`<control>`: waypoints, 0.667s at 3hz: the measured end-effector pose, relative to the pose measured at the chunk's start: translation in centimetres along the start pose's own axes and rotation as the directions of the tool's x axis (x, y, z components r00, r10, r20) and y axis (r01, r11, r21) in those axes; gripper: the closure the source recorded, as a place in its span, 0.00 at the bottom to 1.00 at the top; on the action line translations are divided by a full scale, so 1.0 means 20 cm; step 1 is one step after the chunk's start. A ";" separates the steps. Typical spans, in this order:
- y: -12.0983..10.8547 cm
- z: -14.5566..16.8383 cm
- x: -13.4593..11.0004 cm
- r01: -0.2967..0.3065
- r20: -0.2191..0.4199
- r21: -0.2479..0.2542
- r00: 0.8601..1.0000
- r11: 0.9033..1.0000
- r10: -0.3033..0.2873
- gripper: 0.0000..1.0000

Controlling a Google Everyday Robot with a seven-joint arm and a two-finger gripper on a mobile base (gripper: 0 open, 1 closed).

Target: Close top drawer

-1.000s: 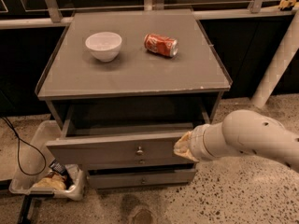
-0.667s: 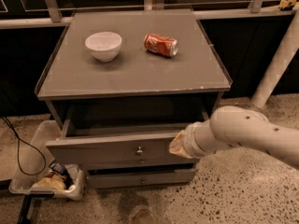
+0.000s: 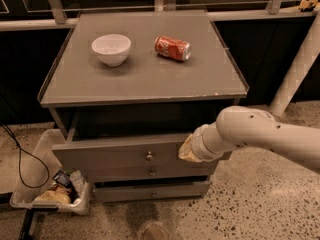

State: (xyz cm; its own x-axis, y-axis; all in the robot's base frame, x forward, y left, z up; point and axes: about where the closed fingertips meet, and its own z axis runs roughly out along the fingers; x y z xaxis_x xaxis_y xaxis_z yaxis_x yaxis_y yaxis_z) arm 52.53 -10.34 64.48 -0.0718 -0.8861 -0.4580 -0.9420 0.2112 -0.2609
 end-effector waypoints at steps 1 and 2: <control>0.00 0.00 0.00 0.000 0.000 0.000 1.000 1.000 0.000 0.58; 0.00 0.00 0.00 0.000 0.000 0.000 1.000 1.000 0.000 0.36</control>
Offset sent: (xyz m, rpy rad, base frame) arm 0.0000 0.0000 0.0000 0.0000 0.0000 0.0000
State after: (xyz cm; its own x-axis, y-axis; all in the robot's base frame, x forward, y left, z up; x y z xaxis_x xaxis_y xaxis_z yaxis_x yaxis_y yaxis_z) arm 52.53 -10.34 64.48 -0.0717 -0.8861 -0.4579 -0.9420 0.2111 -0.2609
